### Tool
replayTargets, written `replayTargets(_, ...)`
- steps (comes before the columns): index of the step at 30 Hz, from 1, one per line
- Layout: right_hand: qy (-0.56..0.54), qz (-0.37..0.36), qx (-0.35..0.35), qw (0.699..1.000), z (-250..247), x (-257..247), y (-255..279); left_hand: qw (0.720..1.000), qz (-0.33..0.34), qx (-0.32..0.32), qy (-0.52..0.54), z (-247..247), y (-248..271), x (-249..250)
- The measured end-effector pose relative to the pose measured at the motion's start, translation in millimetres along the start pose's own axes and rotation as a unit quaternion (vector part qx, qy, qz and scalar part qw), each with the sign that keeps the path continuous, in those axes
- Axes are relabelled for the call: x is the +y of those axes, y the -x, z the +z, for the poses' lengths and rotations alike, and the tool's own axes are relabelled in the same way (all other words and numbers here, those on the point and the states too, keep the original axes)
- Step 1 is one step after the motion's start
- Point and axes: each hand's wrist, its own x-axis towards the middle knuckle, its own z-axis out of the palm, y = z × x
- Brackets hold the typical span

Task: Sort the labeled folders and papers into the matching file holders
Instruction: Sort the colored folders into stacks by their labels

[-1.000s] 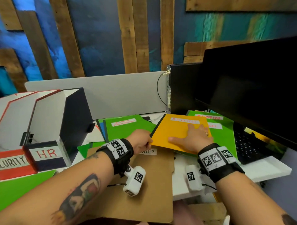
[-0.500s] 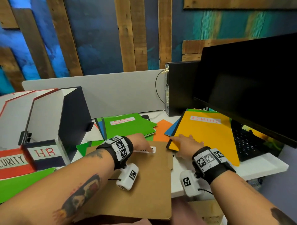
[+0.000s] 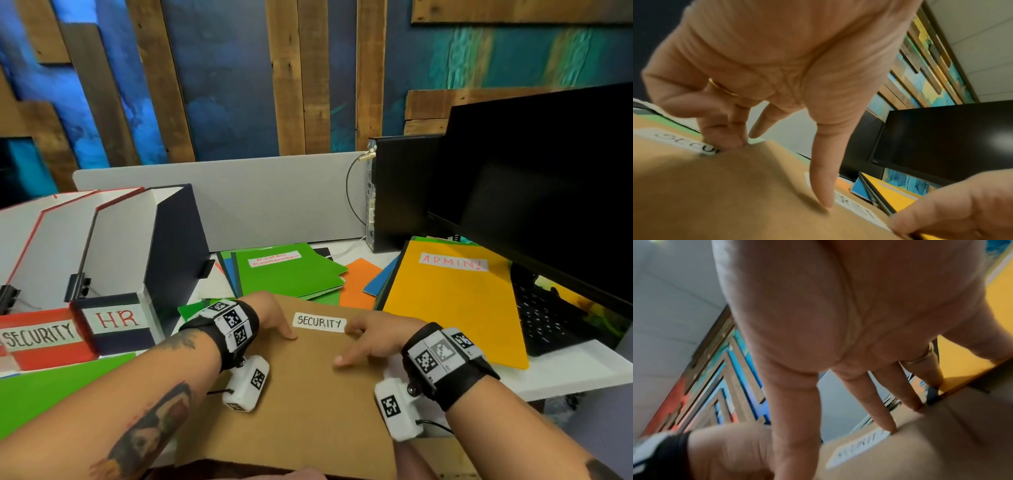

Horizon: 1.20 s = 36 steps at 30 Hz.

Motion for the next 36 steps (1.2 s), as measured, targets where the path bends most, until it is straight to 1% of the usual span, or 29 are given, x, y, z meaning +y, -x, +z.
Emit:
replayTargets(2,0.008,-0.003,0.001,1.000,4,-5,-2,0.999,0.011,0.021,0.026,-8,2,-4)
replayTargets(4,-0.004,-0.016,0.007,1.000,6,-11,-3,0.994,0.038,0.047,0.090,-20,6,-10)
replayTargets(6,-0.049,-0.033,0.020,0.998,9,-20,-6,0.979,0.046,0.063,0.190,-34,13,-20)
replayTargets(8,-0.093,-0.045,0.043,0.994,14,-29,-9,0.952,0.046,0.081,0.293,-44,12,-35)
replayTargets(9,-0.107,-0.059,0.056,0.991,17,-34,-10,0.934,0.048,0.106,0.339,-48,14,-44)
replayTargets(11,-0.147,-0.097,0.078,0.981,21,-48,-9,0.887,0.030,0.164,0.430,-56,20,-67)
replayTargets(12,-0.173,-0.111,0.090,0.975,22,-55,-7,0.860,0.020,0.182,0.476,-61,22,-79)
replayTargets(14,-0.221,-0.111,0.115,0.962,25,-68,-6,0.801,-0.011,0.207,0.562,-71,27,-108)
replayTargets(16,-0.265,-0.112,0.133,0.948,31,-82,-14,0.747,-0.046,0.246,0.615,-81,34,-147)
replayTargets(17,-0.303,-0.121,0.125,0.937,36,-89,-20,0.726,-0.062,0.266,0.631,-86,36,-165)
replayTargets(18,-0.345,-0.133,0.115,0.922,41,-99,-24,0.715,-0.072,0.284,0.634,-90,36,-187)
replayTargets(20,-0.382,-0.163,0.112,0.903,50,-120,-30,0.721,-0.102,0.316,0.609,-94,45,-224)
replayTargets(21,-0.383,-0.179,0.114,0.899,54,-132,-32,0.738,-0.120,0.316,0.584,-93,51,-240)
replayTargets(22,-0.387,-0.193,0.110,0.895,58,-145,-33,0.767,-0.140,0.311,0.543,-92,56,-257)
replayTargets(23,-0.388,-0.203,0.098,0.894,62,-157,-34,0.809,-0.164,0.285,0.487,-90,61,-269)
replayTargets(24,-0.387,-0.211,0.080,0.894,67,-170,-35,0.838,-0.182,0.253,0.448,-85,65,-283)
replayTargets(27,-0.356,-0.225,0.031,0.907,83,-204,-42,0.885,-0.231,0.182,0.361,-62,72,-325)
replayTargets(28,-0.347,-0.226,0.020,0.910,87,-214,-44,0.882,-0.260,0.174,0.353,-53,74,-337)
replayTargets(30,-0.317,-0.221,0.001,0.922,95,-232,-50,0.861,-0.308,0.167,0.368,-38,77,-357)
replayTargets(31,-0.296,-0.216,-0.010,0.930,99,-239,-53,0.853,-0.326,0.178,0.368,-32,70,-371)
replayTargets(32,-0.276,-0.207,-0.020,0.938,102,-246,-55,0.850,-0.343,0.181,0.356,-27,63,-385)
replayTargets(34,-0.232,-0.188,-0.035,0.954,105,-258,-59,0.846,-0.371,0.186,0.335,-25,63,-394)
replayTargets(36,-0.193,-0.177,-0.045,0.964,109,-269,-61,0.835,-0.379,0.191,0.349,-26,65,-402)
